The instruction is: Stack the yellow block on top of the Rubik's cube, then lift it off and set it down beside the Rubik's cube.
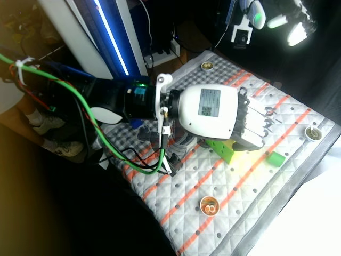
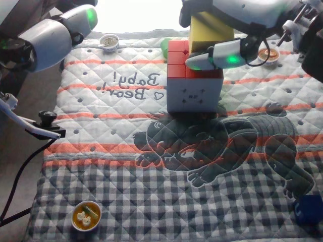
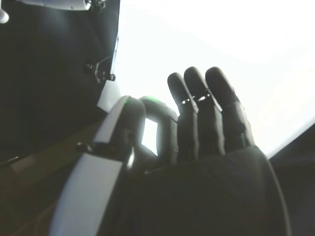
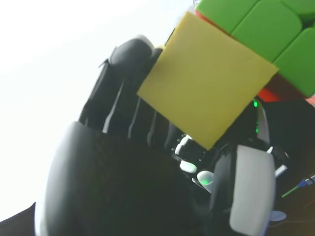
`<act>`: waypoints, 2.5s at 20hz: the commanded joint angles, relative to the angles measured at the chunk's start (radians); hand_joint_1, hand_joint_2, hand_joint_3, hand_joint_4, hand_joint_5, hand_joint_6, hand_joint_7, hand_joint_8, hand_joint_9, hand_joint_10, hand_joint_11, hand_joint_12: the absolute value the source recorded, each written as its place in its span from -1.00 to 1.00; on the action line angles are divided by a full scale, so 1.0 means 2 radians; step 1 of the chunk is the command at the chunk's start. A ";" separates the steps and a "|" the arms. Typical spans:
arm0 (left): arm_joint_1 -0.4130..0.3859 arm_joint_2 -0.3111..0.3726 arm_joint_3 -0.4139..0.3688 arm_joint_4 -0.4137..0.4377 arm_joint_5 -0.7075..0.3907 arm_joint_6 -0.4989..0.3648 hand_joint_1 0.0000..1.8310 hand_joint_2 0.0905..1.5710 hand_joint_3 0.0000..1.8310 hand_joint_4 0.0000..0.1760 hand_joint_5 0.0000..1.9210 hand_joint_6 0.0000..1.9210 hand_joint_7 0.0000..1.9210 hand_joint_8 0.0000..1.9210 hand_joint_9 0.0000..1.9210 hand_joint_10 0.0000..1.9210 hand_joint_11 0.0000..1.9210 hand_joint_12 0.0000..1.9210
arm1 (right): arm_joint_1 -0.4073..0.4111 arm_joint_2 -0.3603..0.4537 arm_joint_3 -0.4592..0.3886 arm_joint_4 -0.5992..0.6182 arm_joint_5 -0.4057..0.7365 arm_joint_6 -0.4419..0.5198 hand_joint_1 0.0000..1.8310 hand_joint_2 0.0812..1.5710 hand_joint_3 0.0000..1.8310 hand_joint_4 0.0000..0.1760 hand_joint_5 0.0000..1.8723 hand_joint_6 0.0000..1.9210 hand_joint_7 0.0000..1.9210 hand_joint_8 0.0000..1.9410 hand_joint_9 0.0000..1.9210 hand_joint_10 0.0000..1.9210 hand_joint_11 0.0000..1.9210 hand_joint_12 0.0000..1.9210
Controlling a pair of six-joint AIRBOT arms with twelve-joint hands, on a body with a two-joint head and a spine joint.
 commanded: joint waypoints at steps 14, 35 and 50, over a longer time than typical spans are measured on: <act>0.028 0.025 -0.023 -0.004 0.100 -0.005 -0.13 0.83 -1.00 -1.00 -0.54 0.85 -0.79 0.11 -0.88 0.24 -1.00 0.80 | -0.078 0.127 -0.139 -0.022 0.288 0.003 0.31 0.60 -1.00 -1.00 -0.31 0.36 -0.19 0.68 -0.12 0.98 -0.11 1.00; 0.046 0.022 -0.033 -0.009 0.127 -0.007 -0.15 0.83 -1.00 -1.00 -0.54 0.85 -0.85 0.33 -1.00 0.51 -1.00 0.96 | -0.274 0.108 -0.182 0.012 0.278 0.006 0.49 0.47 -1.00 -1.00 -0.24 0.31 -0.09 0.25 -0.09 0.41 -0.12 0.68; 0.053 0.026 -0.036 -0.006 0.136 -0.016 -0.17 0.85 -1.00 -1.00 -0.57 0.89 -0.74 0.15 -0.83 0.27 -1.00 0.84 | -0.276 0.148 -0.214 0.019 0.361 0.006 -0.39 0.15 -1.00 -1.00 -1.00 -0.31 -1.00 -0.22 -1.00 -0.06 -1.00 0.79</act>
